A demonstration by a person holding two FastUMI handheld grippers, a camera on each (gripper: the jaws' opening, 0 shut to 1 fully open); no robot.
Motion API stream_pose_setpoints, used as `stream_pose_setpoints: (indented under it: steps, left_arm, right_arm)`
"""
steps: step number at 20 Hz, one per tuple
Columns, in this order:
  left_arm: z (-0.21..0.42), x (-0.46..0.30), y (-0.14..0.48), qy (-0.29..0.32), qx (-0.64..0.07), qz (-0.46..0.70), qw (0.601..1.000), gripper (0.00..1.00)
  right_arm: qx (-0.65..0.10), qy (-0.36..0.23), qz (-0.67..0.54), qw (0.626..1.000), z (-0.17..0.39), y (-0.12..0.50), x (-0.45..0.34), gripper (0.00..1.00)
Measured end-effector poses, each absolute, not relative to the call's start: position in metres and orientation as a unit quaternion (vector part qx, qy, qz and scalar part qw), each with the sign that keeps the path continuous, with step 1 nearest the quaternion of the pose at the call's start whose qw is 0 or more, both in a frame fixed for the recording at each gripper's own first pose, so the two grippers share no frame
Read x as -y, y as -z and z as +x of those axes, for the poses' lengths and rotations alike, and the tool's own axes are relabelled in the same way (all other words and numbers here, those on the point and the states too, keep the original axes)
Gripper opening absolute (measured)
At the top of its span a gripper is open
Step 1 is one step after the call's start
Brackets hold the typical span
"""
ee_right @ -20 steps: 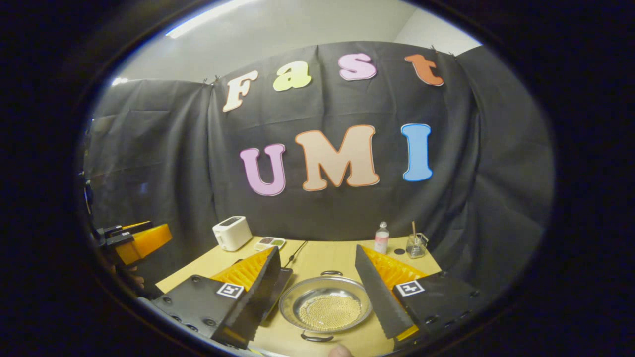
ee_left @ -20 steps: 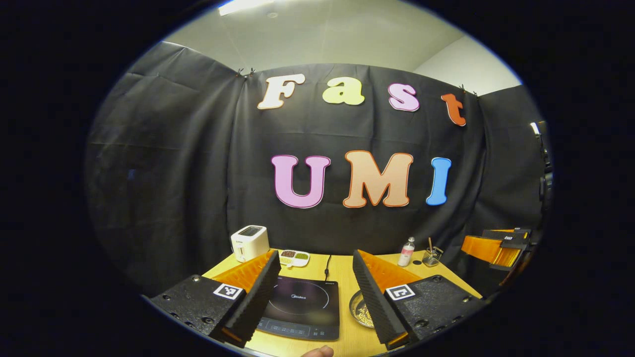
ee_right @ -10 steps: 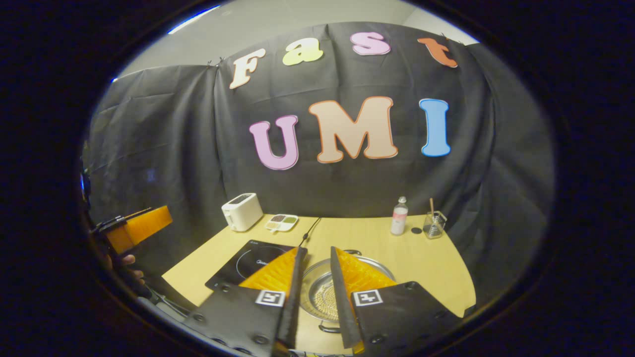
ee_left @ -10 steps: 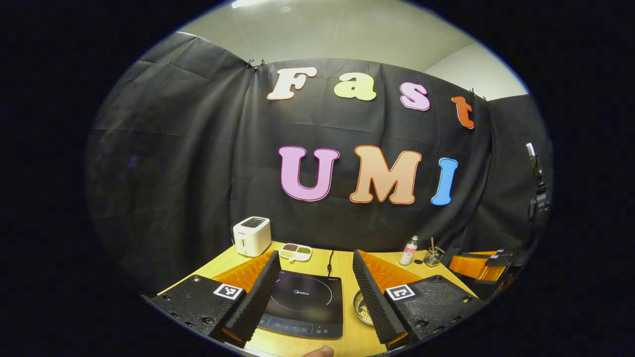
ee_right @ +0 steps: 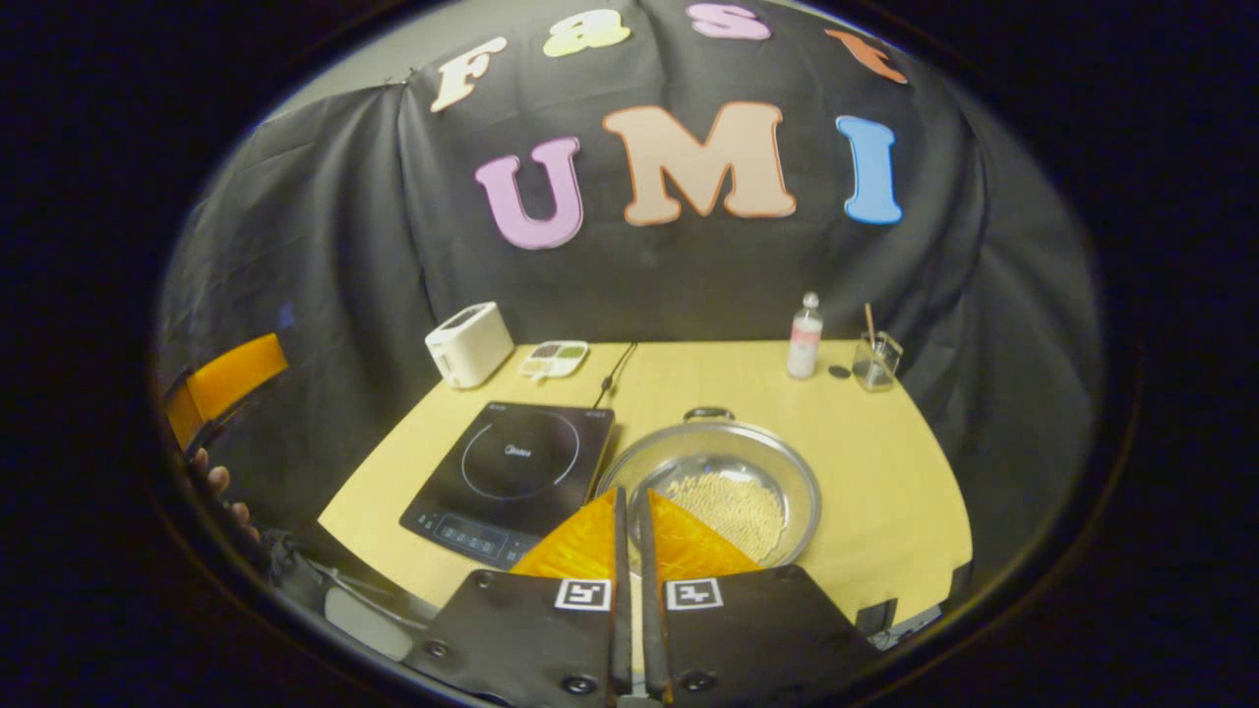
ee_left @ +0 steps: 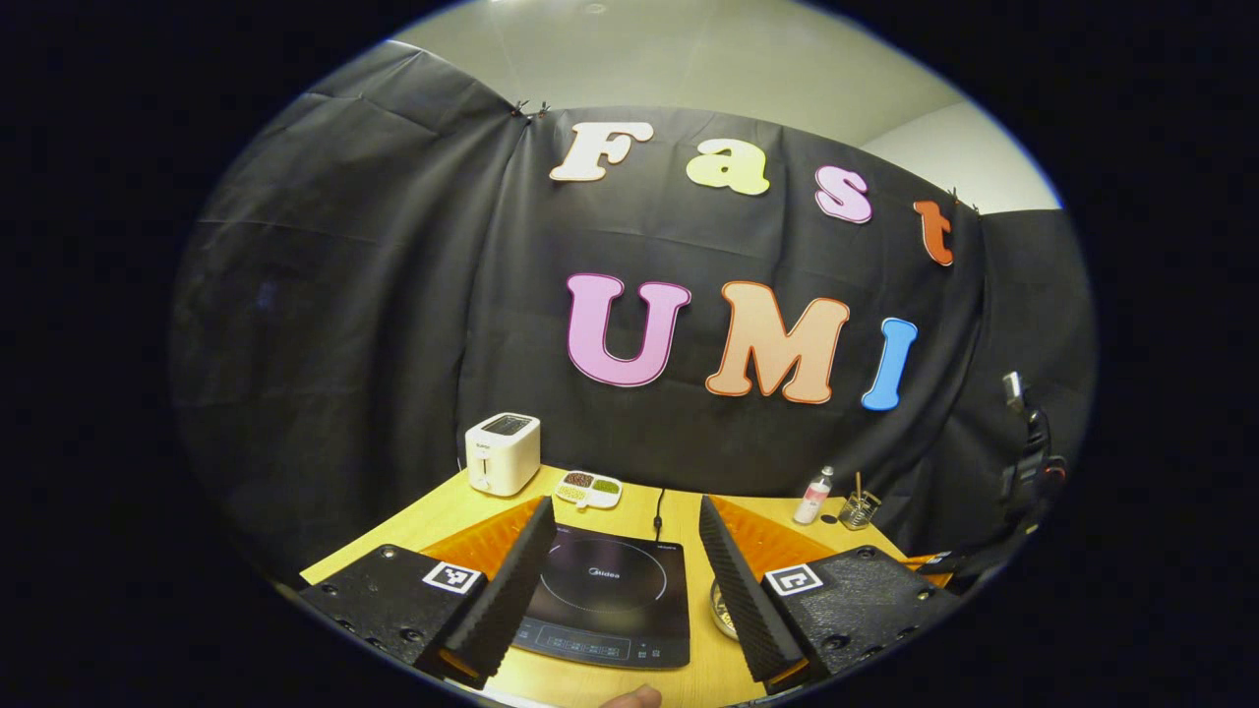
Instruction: First push the handle of the pot to place it horizontally, then grasp the pot with both hands and set it on the induction cooktop.
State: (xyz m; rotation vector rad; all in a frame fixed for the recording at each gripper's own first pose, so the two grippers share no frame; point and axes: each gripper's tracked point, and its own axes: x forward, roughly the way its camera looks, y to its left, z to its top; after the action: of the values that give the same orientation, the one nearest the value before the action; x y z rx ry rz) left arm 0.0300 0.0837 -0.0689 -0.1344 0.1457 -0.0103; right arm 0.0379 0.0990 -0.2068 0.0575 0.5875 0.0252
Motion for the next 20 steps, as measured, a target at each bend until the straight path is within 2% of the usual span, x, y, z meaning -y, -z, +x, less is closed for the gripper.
stream_pose_setpoints:
  steps: [3,5,6,7,9,14,15,16,17,20]
  left_arm:
    - [0.025,-0.093,0.075,0.006,-0.080,-0.078,0.994,0.89]
    - [0.021,-0.098,0.081,0.008,-0.084,-0.083,0.993,0.89]
    - [0.019,-0.101,0.084,0.008,-0.087,-0.087,0.992,0.89]
    - [0.016,-0.104,0.088,0.006,-0.091,-0.092,0.992,0.89]
    - [0.012,-0.113,0.094,-0.003,-0.095,-0.103,0.990,0.90]
    - [0.010,-0.131,0.111,-0.036,-0.113,-0.117,0.986,0.89]
    - [0.010,-0.131,0.110,-0.037,-0.111,-0.121,0.986,0.90]
    - [0.010,-0.129,0.113,-0.036,-0.113,-0.123,0.985,0.90]
    - [0.010,-0.130,0.116,-0.039,-0.121,-0.120,0.985,0.90]
    - [0.010,-0.133,0.113,-0.052,-0.116,-0.117,0.985,0.90]
  right_arm:
    - [-0.334,-0.004,0.051,0.941,0.031,0.239,-0.099,0.00]
    - [-0.359,0.009,0.065,0.931,0.026,0.258,-0.094,0.04]
    - [-0.374,0.012,0.074,0.924,0.026,0.267,-0.094,0.00]
    - [-0.388,0.009,0.082,0.918,0.023,0.276,-0.097,0.04]
    - [-0.415,0.000,0.079,0.907,0.014,0.289,-0.104,0.04]
    - [-0.467,-0.013,0.066,0.882,0.005,0.325,-0.109,0.04]
    - [-0.472,-0.016,0.063,0.879,0.007,0.328,-0.109,0.00]
    - [-0.482,-0.019,0.054,0.874,0.005,0.335,-0.107,0.04]
    - [-0.490,-0.023,0.048,0.870,0.005,0.340,-0.107,0.00]
    - [-0.503,-0.041,0.043,0.862,0.004,0.350,-0.112,0.00]
